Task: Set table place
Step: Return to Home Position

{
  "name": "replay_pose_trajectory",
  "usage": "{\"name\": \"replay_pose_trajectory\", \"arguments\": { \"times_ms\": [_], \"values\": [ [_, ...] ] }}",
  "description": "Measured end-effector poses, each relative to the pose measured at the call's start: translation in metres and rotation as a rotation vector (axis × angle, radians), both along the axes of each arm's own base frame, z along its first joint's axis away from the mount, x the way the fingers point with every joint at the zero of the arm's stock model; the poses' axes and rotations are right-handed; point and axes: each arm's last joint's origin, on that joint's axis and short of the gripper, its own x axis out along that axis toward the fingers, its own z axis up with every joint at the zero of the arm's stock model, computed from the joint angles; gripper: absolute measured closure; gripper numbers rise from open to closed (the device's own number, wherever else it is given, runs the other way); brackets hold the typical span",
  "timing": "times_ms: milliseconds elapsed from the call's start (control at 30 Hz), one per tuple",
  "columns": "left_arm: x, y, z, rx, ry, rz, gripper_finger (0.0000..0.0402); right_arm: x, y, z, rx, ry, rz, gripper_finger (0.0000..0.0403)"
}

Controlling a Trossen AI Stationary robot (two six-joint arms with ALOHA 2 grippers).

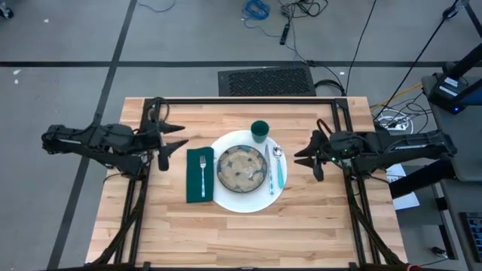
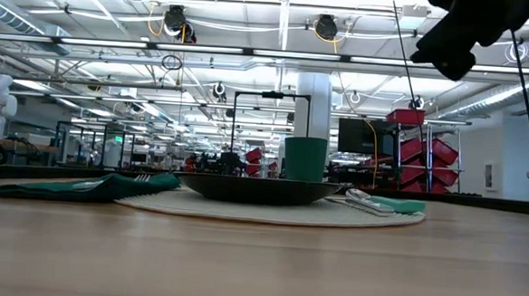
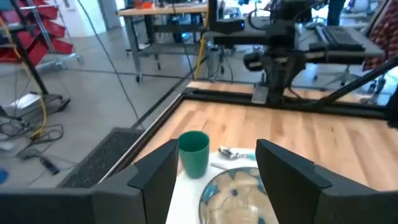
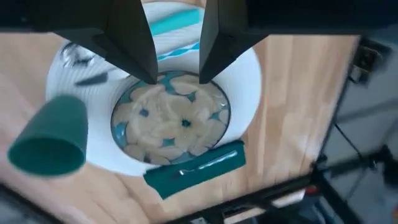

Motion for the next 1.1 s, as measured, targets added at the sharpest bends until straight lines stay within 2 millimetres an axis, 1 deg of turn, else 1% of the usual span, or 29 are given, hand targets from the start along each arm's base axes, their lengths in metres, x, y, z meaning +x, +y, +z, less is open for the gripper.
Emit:
{"name": "replay_pose_trajectory", "arguments": {
  "times_ms": [33,100,233,333,533,600,667,800,967,1100],
  "values": [
    [0.002,-0.001,-0.001,0.005,0.011,-0.011,0.0201,0.001,0.0,0.0,-0.032,-0.003,0.019,0.0298],
    [0.004,-0.003,-0.005,0.02,0.023,-0.098,0.0201,0.002,0.001,0.0,-0.11,-0.007,0.1,0.0298],
    [0.008,-0.006,-0.023,-0.012,0.013,-0.202,0.0201,0.0,0.005,0.007,-0.171,-0.084,0.272,0.0298],
    [0.003,-0.005,-0.041,-0.064,-0.008,-0.205,0.0201,-0.008,0.004,0.009,-0.183,-0.095,0.267,0.0298],
    [-0.011,-0.002,-0.058,-0.076,-0.092,-0.207,0.0201,-0.032,0.002,0.015,-0.222,-0.172,0.248,0.0298],
    [-0.015,-0.001,-0.062,-0.077,-0.109,-0.208,0.0201,-0.04,0.002,0.008,-0.243,-0.241,0.249,0.0298],
    [-0.017,-0.001,-0.068,-0.079,-0.132,-0.215,0.0201,-0.045,0.002,-0.004,-0.247,-0.328,0.26,0.0298],
    [-0.018,-0.002,-0.079,-0.082,-0.204,-0.255,0.0201,-0.05,0.002,-0.035,-0.221,-0.444,0.246,0.0298],
    [-0.018,-0.002,-0.103,-0.101,-0.233,-0.254,0.0201,-0.053,0.004,-0.067,-0.175,-0.517,0.295,0.0298],
    [-0.017,-0.003,-0.125,-0.123,-0.283,-0.267,0.0201,-0.054,0.007,-0.085,-0.156,-0.607,0.381,0.0298]
  ]
}}
